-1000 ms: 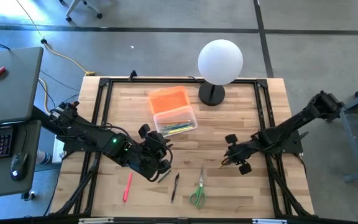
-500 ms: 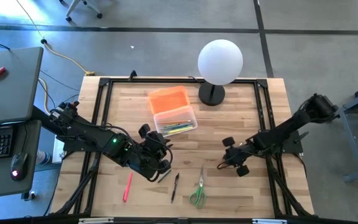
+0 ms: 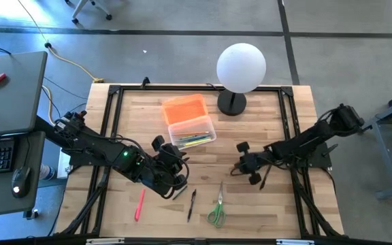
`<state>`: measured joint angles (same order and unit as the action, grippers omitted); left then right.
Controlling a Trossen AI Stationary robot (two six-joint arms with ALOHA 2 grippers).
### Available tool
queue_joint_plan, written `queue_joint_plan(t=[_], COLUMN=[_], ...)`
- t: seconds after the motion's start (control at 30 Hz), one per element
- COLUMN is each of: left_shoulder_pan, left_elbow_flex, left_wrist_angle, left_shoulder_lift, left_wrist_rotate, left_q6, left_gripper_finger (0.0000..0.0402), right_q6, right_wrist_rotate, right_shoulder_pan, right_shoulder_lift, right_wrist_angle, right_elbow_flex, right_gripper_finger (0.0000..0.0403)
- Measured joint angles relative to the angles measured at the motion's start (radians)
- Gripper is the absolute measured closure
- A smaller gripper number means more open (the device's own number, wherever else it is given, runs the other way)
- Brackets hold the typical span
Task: Pick & place school supplies into a supply box
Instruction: Put the orange pencil into the transparent supply box
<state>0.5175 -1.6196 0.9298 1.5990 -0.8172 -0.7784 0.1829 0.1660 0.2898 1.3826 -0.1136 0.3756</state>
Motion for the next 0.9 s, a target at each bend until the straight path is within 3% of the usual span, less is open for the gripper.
queue_joint_plan(t=[0.23, 0.43, 0.6, 0.9], left_shoulder_pan=[0.0, 0.0, 0.0, 0.0], left_elbow_flex=[0.0, 0.0, 0.0, 0.0], left_wrist_angle=[0.0, 0.0, 0.0, 0.0], left_shoulder_lift=[0.0, 0.0, 0.0, 0.0], left_wrist_rotate=[-0.001, -0.001, -0.002, 0.003], left_q6=[0.0, 0.0, 0.0, 0.0], left_gripper_finger=[0.0284, 0.0284, 0.0284, 0.0284], right_q6=[0.11, 0.114, 0.115, 0.129], right_wrist_rotate=[-0.027, -0.144, -0.209, -0.211], right_shoulder_pan=[-0.137, -0.229, -0.253, -0.253], right_shoulder_lift=[0.008, 0.073, 0.155, 0.259], right_wrist_angle=[-0.074, -0.192, -0.277, -0.441], right_elbow_flex=[0.001, 0.001, 0.005, 0.003], right_gripper_finger=[0.0397, 0.0399, 0.04, 0.0369])
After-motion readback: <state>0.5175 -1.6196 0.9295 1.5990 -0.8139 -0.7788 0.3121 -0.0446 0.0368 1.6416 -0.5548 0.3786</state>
